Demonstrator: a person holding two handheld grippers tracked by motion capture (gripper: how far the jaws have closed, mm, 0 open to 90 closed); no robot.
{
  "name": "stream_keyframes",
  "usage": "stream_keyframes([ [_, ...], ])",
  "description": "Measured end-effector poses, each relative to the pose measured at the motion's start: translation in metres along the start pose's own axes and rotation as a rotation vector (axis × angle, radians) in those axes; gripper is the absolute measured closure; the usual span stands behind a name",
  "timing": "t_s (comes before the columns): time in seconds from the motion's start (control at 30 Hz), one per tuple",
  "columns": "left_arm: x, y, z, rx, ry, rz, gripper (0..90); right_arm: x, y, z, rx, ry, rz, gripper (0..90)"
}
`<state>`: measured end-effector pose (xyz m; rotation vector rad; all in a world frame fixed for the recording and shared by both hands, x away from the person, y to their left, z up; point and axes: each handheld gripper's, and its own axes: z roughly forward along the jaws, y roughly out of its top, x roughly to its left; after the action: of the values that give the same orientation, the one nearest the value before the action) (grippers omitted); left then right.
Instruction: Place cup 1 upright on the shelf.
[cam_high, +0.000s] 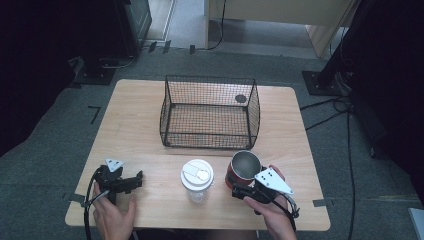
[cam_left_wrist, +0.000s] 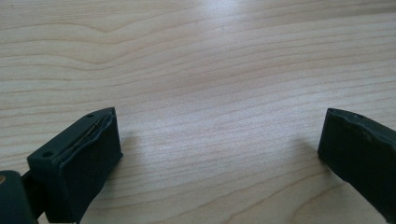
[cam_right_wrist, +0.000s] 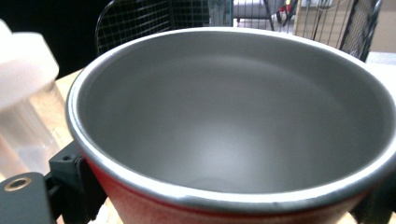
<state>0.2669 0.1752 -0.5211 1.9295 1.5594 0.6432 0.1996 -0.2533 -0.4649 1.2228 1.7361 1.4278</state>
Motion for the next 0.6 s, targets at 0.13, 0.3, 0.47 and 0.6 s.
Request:
stream_keyframes([
  [0.13, 0.000, 0.000, 0.000, 0.000, 0.000, 0.000, 0.0, 0.000, 0.010, -0.001, -0.017, -0.005, -0.012, 7.4],
  [0.3, 0.000, 0.000, 0.000, -0.001, 0.000, -0.001, 0.0, 0.002, 0.021, 0.001, -0.034, -0.014, -0.026, 7.4],
  [0.47, 0.000, 0.000, 0.000, -0.001, 0.000, -0.001, 0.0, 0.001, 0.033, 0.002, -0.064, -0.058, -0.026, 7.5],
  [0.6, 0.000, 0.000, 0.000, -0.001, 0.000, -0.001, 0.0, -0.001, 0.043, 0.003, -0.081, -0.082, -0.029, 7.4],
])
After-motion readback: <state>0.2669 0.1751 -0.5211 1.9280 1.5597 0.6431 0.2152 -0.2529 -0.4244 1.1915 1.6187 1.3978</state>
